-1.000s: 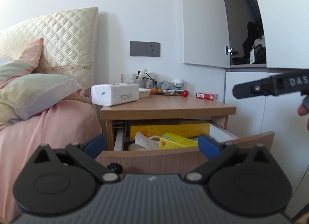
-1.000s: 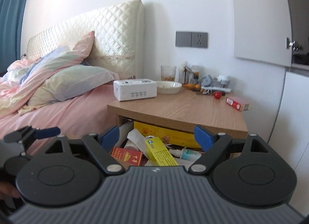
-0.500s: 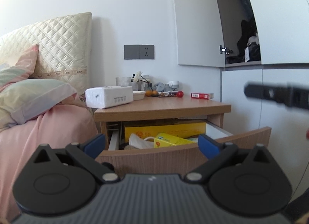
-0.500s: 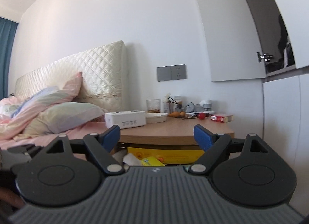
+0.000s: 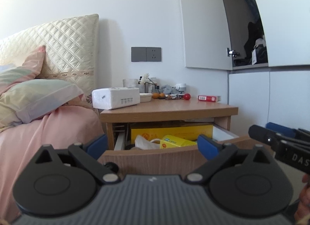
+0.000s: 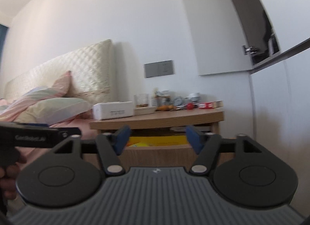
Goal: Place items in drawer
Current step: 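Bring the left gripper to the drawer front and close it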
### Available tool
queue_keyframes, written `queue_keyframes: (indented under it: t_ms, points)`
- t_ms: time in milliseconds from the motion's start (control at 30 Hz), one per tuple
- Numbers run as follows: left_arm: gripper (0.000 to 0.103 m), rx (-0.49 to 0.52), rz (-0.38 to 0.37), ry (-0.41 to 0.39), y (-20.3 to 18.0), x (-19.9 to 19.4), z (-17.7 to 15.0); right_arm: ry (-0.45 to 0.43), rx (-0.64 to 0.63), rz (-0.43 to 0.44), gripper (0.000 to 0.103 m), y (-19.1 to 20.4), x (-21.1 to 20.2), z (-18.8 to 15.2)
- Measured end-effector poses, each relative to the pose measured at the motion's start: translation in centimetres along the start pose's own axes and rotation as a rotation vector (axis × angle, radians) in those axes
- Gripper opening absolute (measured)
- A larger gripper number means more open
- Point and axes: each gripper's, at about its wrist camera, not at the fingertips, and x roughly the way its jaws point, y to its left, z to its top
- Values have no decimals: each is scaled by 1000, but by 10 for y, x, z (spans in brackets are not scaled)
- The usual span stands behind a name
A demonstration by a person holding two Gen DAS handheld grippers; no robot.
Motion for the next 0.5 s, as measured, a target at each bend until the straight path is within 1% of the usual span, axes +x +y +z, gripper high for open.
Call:
queue_keyframes:
  t_ms: [33,100,133,167,200,233,267,367,500]
  points:
    - [95,5,2,2,-1,1,-1,8,6,11,44,0,2,-1]
    - [91,11,0,1,-1,1,-2,13,14,36,39,0,6,-3]
    - [87,12,1,0,-2,1,-3,13,18,45,33,0,6,-4]
    - [82,9,4,-4,-2,1,-3,14,19,51,31,1,7,-5]
    - [79,6,6,-4,-1,1,-3,16,20,57,31,1,8,-6]
    - [72,5,5,0,0,2,-4,20,24,64,28,1,9,-7]
    - [65,5,6,4,0,3,-4,25,30,72,22,0,10,-8]
    - [56,19,31,22,0,6,-6,33,52,89,18,-2,12,-10]
    - [50,20,42,31,1,7,-7,34,77,83,16,-5,13,-13]
